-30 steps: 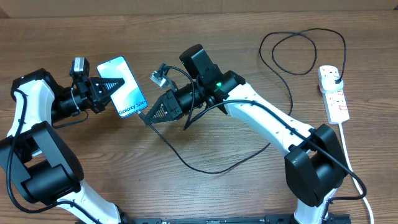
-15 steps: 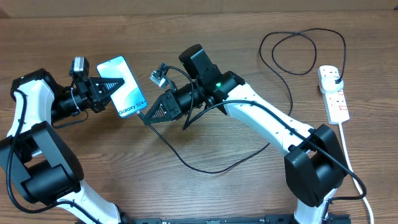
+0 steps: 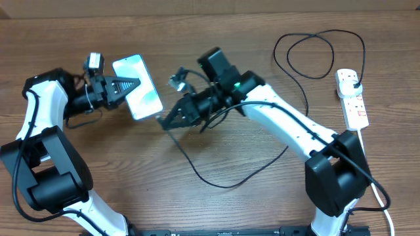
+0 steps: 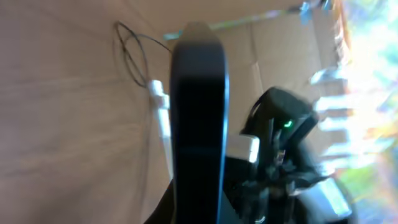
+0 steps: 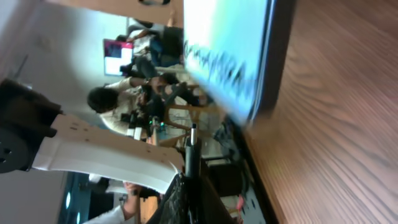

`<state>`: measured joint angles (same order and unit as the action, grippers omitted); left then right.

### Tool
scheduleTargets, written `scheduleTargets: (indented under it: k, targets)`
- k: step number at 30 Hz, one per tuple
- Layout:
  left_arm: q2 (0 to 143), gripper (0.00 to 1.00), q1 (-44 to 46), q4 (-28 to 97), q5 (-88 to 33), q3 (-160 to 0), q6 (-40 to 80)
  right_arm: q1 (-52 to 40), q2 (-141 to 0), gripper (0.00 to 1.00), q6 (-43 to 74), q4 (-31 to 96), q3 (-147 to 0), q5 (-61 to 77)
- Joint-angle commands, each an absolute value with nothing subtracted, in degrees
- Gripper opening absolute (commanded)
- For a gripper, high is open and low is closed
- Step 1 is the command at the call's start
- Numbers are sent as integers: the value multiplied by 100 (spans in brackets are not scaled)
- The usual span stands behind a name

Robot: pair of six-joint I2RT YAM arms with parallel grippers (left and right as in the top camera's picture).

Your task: Plug charger to phone and switch on socket

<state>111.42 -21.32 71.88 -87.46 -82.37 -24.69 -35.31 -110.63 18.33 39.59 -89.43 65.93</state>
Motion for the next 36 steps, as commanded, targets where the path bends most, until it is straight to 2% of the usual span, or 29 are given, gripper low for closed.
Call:
scheduleTargets:
  k: [1, 5, 9, 14, 17, 22, 28, 32, 36]
  targets:
    - [10980, 5, -2018, 5959, -7717, -8272, -849, -3203, -10645, 4, 926, 4425, -8958, 6490]
    - [10980, 4, -1774, 4976, -5876, -8272, 1496, -2985, -10582, 4, 458, 5052, -8958, 6289]
    - [10980, 4, -1372, 4449, -6331, -8296, 2908, -2821, -10503, 4, 242, 5439, -8958, 6154]
    - [10980, 4, -687, 4042, -7601, -8488, 3830, -2781, -10342, 4, 67, 5459, -8958, 6720]
    - [10980, 4, -353, 3286, -8394, -8591, 4084, -2764, -10186, 4, -60, 5461, -8958, 7249]
    - [10954, 4, -128, 2569, -8665, -8646, 4783, -2744, -9852, 4, -139, 5485, -8958, 7577]
    - [10602, 4, -128, 2539, -8785, -8646, 4954, -2375, -9474, 4, -137, 5693, -8958, 7537]
    - [10210, 4, -132, 2263, -8499, -8646, 5356, -2305, -9461, 4, -134, 6064, -8958, 6812]
    - [9950, 4, -56, 1761, -8276, -8646, 5850, -2617, -9450, 4, 150, 6012, -8958, 6208]
